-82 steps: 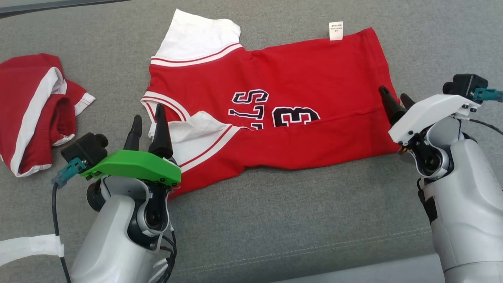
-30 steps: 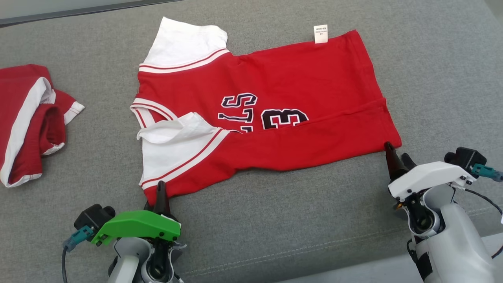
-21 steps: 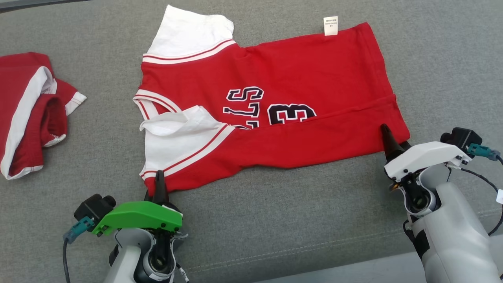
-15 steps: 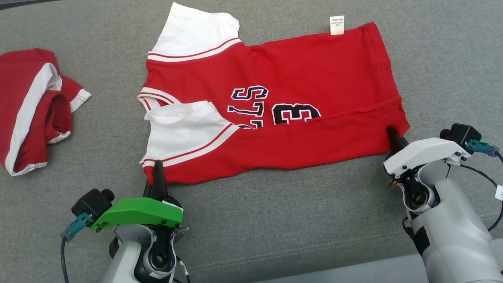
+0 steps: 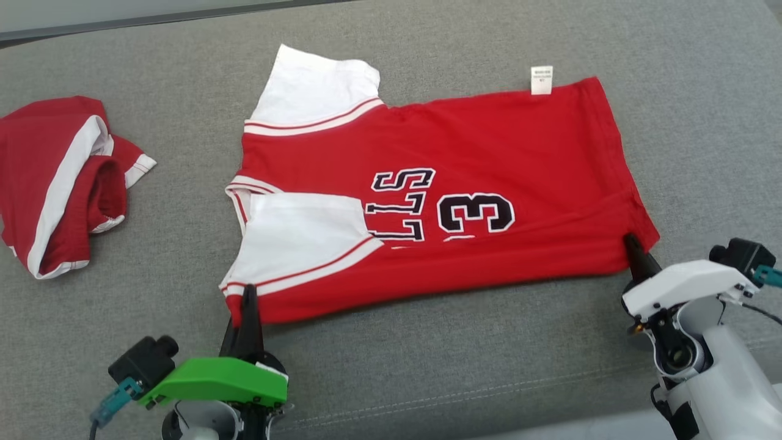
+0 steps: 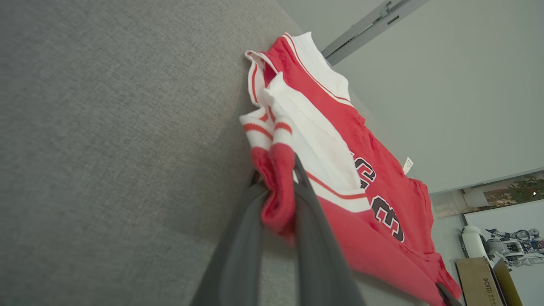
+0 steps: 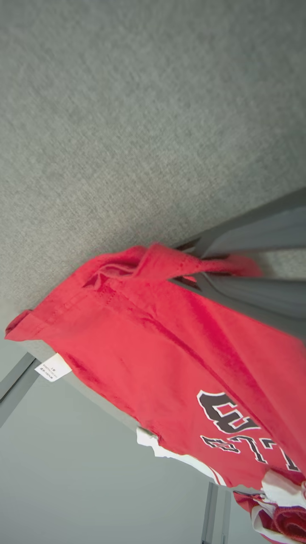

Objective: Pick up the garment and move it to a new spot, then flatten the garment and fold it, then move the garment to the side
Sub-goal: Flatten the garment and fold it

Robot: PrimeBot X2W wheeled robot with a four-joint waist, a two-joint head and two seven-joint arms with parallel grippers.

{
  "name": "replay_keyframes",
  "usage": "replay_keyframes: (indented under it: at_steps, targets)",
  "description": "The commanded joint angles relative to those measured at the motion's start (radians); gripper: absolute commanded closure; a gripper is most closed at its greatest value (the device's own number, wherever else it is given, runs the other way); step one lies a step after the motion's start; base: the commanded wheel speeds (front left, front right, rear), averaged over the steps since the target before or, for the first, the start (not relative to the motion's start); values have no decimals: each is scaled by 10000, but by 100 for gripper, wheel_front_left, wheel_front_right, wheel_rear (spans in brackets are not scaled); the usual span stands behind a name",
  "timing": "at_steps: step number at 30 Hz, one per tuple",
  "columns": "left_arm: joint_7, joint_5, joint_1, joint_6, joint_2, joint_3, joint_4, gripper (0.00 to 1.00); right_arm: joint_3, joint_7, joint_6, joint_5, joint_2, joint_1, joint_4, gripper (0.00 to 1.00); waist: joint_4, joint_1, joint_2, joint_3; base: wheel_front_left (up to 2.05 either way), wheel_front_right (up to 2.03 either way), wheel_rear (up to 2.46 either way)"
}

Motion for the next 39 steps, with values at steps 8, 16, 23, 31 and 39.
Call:
replay_keyframes:
  at_steps: [8, 16, 23, 31, 39]
  targets:
    - [47, 313, 1016, 411, 352, -181, -47, 100, -9, -221, -16, 81, -8, 1292, -272, 100, -88, 0, 0, -103, 0, 0, 0]
    - [149, 513, 884, 522, 485, -366, 228, 0, 14, -533, -25, -11, -53, 1561, -104, 0, -131, 0, 0, -110, 0, 0, 0]
    - [132, 1138, 900, 829, 1265, -343, -267, 0, -204, -798, -17, -59, -465, 2060, -535, 0, -228, 0, 0, -193, 0, 0, 0]
    - [1313, 1958, -948, 968, 2470, -593, -763, 0, -256, -510, -6, -612, -912, 1858, -1870, 0, -640, 0, 0, 33, 0, 0, 0]
    - [3718, 2098, -3984, 468, 3045, -1224, -363, 0, 92, 267, -6, -1197, -838, 812, -3038, 0, -1276, 0, 0, 830, 0, 0, 0]
